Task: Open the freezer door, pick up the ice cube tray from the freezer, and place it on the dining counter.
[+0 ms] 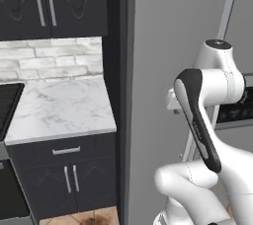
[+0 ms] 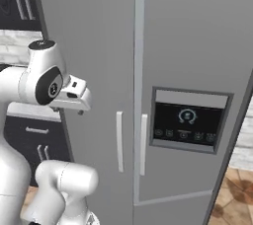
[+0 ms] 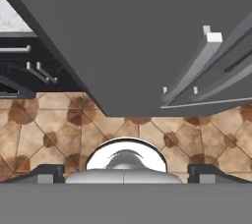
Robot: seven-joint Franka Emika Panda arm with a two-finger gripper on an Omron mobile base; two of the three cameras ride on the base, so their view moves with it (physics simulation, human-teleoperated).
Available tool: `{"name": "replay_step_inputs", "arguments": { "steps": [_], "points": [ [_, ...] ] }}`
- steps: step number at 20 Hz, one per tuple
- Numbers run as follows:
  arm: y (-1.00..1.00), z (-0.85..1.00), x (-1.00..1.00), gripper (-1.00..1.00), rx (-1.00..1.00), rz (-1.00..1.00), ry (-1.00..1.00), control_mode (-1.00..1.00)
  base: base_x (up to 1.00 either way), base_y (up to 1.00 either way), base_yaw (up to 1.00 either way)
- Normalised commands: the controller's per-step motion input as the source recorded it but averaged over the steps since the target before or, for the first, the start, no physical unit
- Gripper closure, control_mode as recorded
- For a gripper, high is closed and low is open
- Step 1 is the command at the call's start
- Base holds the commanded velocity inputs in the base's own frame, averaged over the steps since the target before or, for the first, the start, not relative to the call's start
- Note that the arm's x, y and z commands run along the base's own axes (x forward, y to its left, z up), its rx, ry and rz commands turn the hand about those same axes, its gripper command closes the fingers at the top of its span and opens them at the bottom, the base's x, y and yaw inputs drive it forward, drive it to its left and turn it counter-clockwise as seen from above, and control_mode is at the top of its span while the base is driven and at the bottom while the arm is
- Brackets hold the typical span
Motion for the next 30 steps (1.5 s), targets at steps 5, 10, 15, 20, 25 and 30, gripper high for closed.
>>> {"name": "replay_step_inputs", "arguments": {
  "steps": [5,10,15,20,25,30],
  "points": [
    [0.0,0.0,0.0,-1.0,0.0,0.0,0.0,1.0,0.31,0.03,0.0],
    [0.0,0.0,0.0,-1.0,0.0,0.0,0.0,1.0,0.39,-0.15,0.03],
    [-0.22,-0.04,-0.01,-1.0,0.03,0.01,0.0,-1.0,0.16,-0.13,0.01],
    [-1.0,-0.13,-0.37,-1.0,0.15,0.0,-0.1,-1.0,0.0,0.0,0.0],
    [-1.0,-0.34,-0.37,-1.0,0.18,0.0,-0.18,-1.0,0.0,0.0,0.0],
    [-1.0,-0.57,-0.08,-1.0,0.07,0.02,-0.36,-1.0,0.0,0.0,0.0]
  ]
}}
